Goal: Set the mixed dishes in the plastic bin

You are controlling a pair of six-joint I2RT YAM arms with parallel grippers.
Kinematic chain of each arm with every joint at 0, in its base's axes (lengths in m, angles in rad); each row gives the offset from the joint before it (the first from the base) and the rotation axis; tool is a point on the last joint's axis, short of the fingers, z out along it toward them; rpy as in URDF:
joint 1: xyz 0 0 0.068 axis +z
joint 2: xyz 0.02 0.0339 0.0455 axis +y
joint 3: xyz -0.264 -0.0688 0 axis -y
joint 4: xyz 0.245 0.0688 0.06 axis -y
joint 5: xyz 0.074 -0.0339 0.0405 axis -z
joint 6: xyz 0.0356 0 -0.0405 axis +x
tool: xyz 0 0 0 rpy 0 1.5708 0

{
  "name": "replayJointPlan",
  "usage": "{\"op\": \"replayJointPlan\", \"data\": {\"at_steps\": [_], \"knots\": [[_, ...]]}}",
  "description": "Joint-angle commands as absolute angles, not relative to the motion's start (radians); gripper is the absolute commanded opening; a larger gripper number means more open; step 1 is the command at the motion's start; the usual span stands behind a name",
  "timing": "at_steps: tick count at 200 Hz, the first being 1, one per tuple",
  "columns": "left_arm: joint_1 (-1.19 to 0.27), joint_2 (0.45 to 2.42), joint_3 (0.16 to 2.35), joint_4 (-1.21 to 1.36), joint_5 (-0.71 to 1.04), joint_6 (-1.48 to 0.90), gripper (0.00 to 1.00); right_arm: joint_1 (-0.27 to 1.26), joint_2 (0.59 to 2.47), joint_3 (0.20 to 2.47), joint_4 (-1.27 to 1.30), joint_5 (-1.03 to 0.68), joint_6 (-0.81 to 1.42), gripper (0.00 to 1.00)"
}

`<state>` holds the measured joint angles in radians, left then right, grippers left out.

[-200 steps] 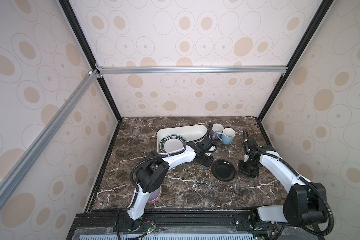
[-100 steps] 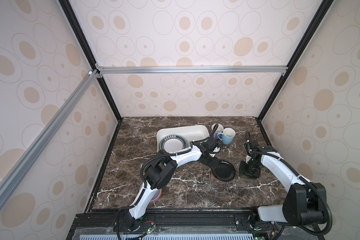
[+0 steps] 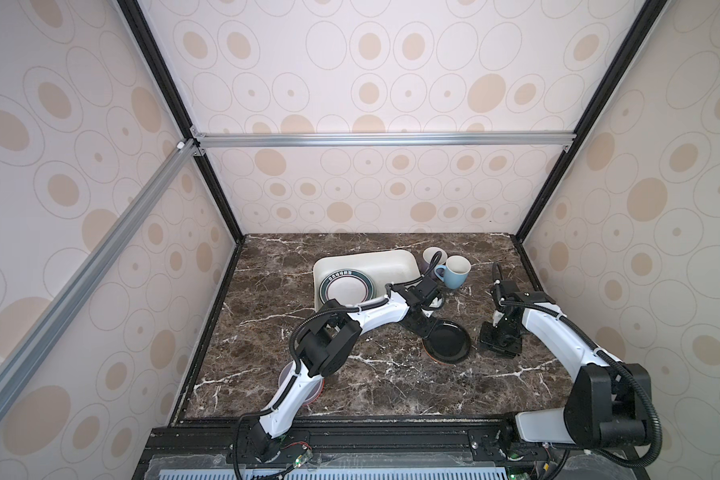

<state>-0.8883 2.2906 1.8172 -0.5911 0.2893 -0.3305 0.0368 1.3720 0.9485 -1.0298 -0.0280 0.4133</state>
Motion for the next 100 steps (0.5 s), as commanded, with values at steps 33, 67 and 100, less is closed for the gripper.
{"op": "replayJointPlan", "data": {"at_steps": [33, 67, 100], "knots": [[-0.886, 2.29, 1.847, -0.639, 0.265, -0.314, 0.18, 0.026, 1.37, 0.968, -1.069, -0.021, 0.4, 0.47], [-0.885, 2.271, 1.884, -0.703, 0.229, -0.296, 0.11, 0.026, 1.373, 0.964, -1.063, -0.027, 0.402, 0.47], [-0.887, 2.246, 1.887, -0.722, 0.215, -0.296, 0.05, 0.026, 1.389, 0.967, -1.045, -0.04, 0.405, 0.46]]}}
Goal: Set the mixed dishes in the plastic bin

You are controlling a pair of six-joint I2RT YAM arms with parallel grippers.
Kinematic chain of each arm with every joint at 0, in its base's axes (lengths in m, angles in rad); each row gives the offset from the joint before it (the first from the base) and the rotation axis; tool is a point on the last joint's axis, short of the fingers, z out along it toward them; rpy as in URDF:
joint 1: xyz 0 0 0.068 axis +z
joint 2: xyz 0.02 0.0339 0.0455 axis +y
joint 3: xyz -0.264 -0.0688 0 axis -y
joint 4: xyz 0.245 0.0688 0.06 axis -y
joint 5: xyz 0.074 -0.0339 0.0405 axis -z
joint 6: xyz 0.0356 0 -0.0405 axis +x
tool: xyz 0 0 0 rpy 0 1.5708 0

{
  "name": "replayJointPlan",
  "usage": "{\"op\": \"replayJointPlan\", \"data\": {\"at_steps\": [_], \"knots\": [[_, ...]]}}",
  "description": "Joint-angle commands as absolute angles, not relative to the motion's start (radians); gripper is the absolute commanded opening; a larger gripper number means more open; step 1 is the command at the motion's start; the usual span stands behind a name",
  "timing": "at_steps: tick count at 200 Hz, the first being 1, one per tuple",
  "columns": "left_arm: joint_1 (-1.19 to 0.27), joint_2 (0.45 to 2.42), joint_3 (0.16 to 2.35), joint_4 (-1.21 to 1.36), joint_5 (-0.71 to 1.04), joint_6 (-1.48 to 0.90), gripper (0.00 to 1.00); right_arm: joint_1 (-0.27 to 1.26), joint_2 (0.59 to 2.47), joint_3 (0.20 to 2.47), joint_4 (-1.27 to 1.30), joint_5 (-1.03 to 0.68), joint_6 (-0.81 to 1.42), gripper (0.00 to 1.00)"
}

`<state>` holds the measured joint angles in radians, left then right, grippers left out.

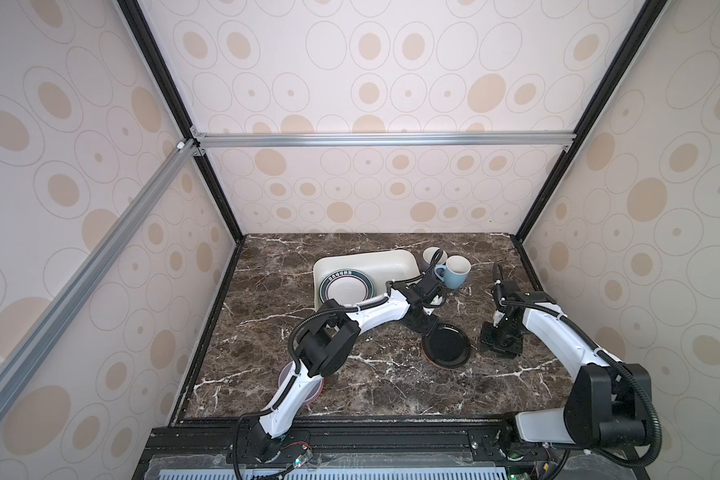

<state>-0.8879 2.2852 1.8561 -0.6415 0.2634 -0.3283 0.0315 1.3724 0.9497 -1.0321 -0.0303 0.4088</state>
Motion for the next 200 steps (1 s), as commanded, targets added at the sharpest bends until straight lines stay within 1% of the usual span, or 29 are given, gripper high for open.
{"op": "replayJointPlan", "data": {"at_steps": [1, 15, 53, 102, 161, 200], "knots": [[-0.886, 2.246, 1.887, -0.723, 0.215, -0.295, 0.05, 0.026, 1.389, 0.968, -1.045, -0.04, 0.405, 0.46], [-0.887, 2.239, 1.89, -0.734, 0.211, -0.296, 0.02, 0.026, 1.398, 0.971, -1.039, -0.044, 0.405, 0.46], [-0.885, 2.213, 1.897, -0.754, 0.212, -0.301, 0.02, 0.025, 1.418, 0.988, -1.028, -0.06, 0.402, 0.46], [-0.869, 2.207, 1.96, -0.783, 0.26, -0.302, 0.0, 0.026, 1.446, 1.031, -1.047, -0.062, 0.389, 0.46], [-0.795, 2.161, 2.01, -0.787, 0.343, -0.306, 0.0, 0.024, 1.454, 1.109, -1.094, -0.062, 0.371, 0.46], [-0.748, 2.147, 2.103, -0.831, 0.365, -0.304, 0.0, 0.023, 1.424, 1.152, -1.1, -0.087, 0.37, 0.47]]}}
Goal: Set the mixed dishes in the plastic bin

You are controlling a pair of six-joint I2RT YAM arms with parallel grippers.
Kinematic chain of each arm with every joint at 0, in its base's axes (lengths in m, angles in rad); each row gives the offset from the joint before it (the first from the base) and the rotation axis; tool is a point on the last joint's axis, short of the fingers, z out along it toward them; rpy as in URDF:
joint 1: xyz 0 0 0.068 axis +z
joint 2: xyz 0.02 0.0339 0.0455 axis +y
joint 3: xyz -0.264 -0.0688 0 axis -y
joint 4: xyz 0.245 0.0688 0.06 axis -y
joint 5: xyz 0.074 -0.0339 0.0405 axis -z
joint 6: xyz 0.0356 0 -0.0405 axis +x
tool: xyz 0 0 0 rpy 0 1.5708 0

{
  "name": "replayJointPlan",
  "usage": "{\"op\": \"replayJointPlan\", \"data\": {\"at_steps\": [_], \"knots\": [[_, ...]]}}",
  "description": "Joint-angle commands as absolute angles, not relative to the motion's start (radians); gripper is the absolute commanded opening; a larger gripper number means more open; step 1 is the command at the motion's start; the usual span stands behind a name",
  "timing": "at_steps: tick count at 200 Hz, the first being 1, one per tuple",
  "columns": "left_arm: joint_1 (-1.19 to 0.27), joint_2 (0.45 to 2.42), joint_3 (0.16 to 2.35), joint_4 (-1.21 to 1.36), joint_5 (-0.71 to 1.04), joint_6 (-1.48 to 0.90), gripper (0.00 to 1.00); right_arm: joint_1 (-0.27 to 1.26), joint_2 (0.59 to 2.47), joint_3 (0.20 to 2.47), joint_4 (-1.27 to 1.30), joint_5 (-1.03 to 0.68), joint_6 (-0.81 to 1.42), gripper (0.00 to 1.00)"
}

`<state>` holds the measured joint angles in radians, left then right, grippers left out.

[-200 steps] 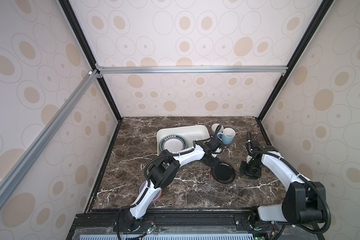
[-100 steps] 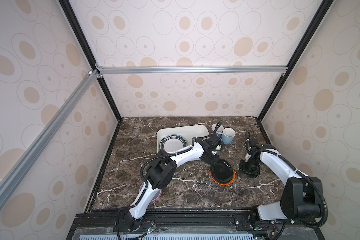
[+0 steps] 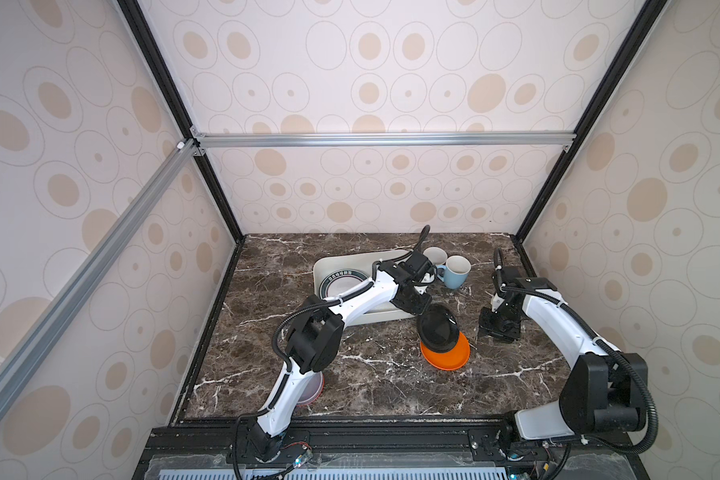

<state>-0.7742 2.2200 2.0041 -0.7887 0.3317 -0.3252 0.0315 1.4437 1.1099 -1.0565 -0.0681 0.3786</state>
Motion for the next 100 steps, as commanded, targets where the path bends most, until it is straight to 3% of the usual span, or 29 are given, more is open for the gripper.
{"op": "replayJointPlan", "data": {"at_steps": [1, 44, 100], "knots": [[-0.748, 2.146, 2.105, -0.833, 0.365, -0.305, 0.0, 0.024, 1.422, 1.155, -1.1, -0.087, 0.37, 0.47], [-0.682, 2.102, 2.149, -0.83, 0.387, -0.334, 0.0, 0.026, 1.423, 1.226, -1.104, -0.103, 0.367, 0.47], [-0.538, 1.994, 2.025, -0.764, 0.339, -0.37, 0.0, 0.029, 1.49, 1.322, -1.066, -0.155, 0.356, 0.47]]}}
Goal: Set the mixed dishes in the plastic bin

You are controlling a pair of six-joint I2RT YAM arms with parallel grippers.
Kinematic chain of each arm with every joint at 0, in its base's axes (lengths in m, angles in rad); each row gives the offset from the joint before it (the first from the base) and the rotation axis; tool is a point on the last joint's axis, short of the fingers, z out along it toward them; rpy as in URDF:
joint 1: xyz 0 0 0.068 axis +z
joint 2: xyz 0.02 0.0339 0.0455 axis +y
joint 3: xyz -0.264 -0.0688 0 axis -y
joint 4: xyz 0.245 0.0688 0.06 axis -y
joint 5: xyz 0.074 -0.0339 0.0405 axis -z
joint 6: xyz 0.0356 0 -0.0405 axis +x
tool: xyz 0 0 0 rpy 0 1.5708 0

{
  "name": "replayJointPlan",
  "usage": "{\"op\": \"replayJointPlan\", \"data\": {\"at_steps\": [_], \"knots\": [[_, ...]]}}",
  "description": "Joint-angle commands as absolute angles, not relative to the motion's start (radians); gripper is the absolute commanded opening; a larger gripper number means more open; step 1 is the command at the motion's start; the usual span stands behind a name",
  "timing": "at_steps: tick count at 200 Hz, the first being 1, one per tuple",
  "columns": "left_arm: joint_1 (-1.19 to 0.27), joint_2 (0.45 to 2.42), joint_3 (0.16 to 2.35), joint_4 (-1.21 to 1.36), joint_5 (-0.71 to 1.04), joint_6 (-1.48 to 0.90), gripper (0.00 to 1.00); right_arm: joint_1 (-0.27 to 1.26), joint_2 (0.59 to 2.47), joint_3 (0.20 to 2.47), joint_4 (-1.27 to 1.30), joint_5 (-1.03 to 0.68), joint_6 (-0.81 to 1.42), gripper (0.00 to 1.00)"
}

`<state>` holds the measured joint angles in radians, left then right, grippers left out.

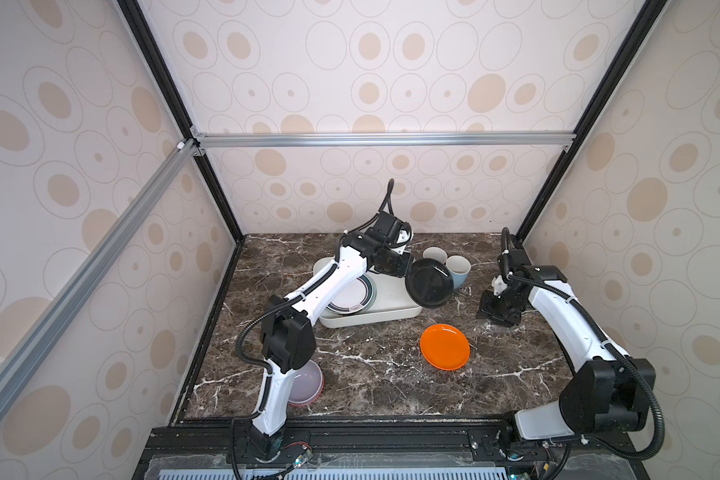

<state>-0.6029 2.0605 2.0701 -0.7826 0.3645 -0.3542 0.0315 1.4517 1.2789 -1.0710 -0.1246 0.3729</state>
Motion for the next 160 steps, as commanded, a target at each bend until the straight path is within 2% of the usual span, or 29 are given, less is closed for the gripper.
{"op": "replayJointPlan", "data": {"at_steps": [1, 80, 124, 160], "knots": [[-0.536, 1.991, 2.02, -0.763, 0.338, -0.371, 0.0, 0.03, 1.491, 1.325, -1.067, -0.156, 0.356, 0.47], [-0.337, 1.805, 1.668, -0.66, 0.221, -0.364, 0.0, 0.101, 1.633, 1.45, -1.054, -0.181, 0.327, 0.47], [-0.256, 1.774, 1.546, -0.602, 0.219, -0.368, 0.0, 0.219, 1.733, 1.557, -1.08, -0.176, 0.3, 0.48], [-0.216, 1.793, 1.505, -0.567, 0.215, -0.357, 0.0, 0.321, 1.813, 1.625, -1.061, -0.248, 0.319, 0.49]]}}
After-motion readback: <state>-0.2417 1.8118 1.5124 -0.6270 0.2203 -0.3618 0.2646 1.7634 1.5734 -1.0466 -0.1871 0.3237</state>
